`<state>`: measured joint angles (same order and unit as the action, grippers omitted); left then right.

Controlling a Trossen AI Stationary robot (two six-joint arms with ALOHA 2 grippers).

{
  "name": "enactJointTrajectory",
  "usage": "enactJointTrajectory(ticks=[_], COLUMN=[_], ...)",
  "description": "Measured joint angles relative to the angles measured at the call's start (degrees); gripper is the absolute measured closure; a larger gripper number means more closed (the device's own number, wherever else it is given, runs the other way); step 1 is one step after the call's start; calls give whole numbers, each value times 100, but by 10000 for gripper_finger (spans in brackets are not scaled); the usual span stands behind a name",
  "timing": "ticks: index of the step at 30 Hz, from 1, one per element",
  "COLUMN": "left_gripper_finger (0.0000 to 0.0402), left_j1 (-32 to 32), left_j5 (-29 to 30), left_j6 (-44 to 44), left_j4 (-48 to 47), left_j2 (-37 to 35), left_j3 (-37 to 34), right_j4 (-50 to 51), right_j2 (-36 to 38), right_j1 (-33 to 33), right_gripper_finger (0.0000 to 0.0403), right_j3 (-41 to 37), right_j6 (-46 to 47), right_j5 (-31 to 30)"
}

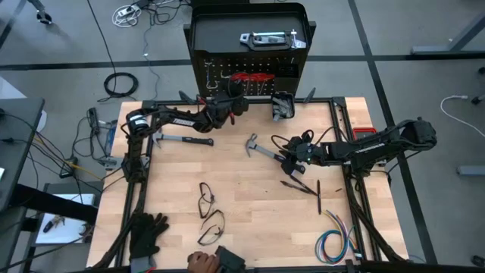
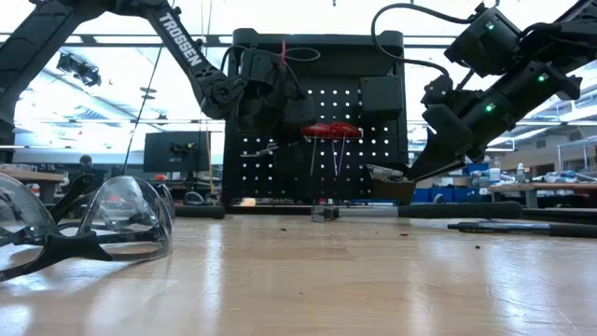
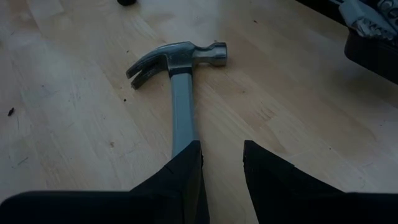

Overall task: Hang tools onto peg board
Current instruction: Remove the bottom hook

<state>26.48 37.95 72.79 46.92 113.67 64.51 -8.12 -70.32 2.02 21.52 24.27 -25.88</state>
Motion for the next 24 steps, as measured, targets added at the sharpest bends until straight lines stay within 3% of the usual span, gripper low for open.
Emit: enactJointTrajectory(ticks=[15,19,24], left_gripper_finger=[401,399,377], left_j1=[-374,-297,-334], left_j5=[782,912,402], left_j6=[-1021,-2001,-3845], left_j4=[-16,-251,-1404], left_j2=[-4,-40,-166], left_j3=[0,-2,-2], right_j4=[-7,-13,-18], right_j2=[0,0,0], right_j1=[-87,-90,-164], right_gripper_finger=[275,275,275], right_j3=[0,0,0], right_j6=[20,20,24], right_j5=[29,44,46])
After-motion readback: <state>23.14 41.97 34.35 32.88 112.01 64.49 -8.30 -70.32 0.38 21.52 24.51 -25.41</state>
